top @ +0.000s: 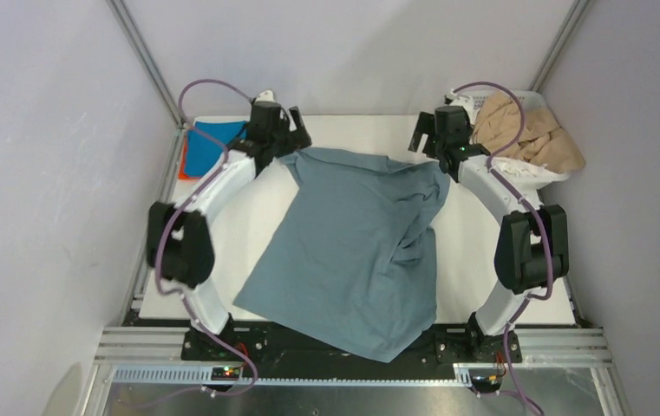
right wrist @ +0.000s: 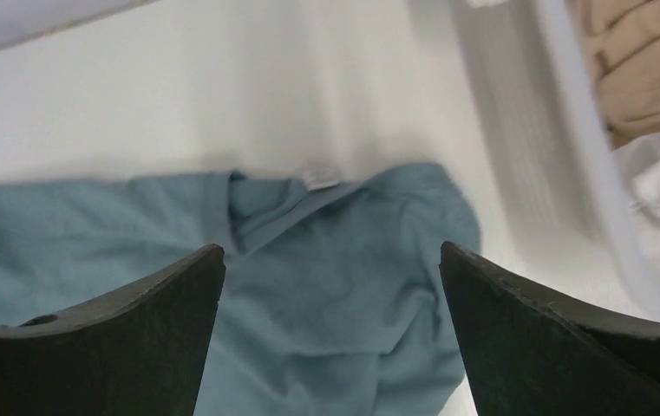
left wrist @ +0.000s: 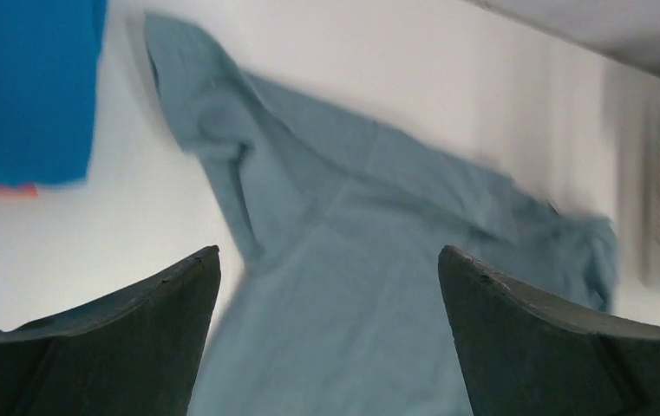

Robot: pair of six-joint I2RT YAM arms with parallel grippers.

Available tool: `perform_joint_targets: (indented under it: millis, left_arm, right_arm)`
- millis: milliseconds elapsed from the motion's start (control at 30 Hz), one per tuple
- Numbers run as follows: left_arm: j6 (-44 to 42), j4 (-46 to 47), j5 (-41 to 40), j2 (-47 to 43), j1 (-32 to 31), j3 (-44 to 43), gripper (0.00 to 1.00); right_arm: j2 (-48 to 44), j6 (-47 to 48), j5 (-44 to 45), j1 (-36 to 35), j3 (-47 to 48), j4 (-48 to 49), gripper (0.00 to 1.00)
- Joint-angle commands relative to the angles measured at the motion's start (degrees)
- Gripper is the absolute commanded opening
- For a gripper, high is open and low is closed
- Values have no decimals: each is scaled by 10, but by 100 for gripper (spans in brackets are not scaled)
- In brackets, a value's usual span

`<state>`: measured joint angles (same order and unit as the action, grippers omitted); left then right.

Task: Fold and stack the t-shirts
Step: Flatten out the tshirt

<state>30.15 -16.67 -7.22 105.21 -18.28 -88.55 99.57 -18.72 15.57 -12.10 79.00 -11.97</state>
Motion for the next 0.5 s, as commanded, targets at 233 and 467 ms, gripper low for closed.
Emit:
perform_joint_targets:
  millis: [233,467]
  left_arm:
    - [140,18,33,-279,-195,417,100]
    - [196,26,-46,-278,-246,517,100]
  right_arm:
    - [54,-39,-236,-56,-49,-35,96]
    - [76,-49,-248,-62,-67,-31,93]
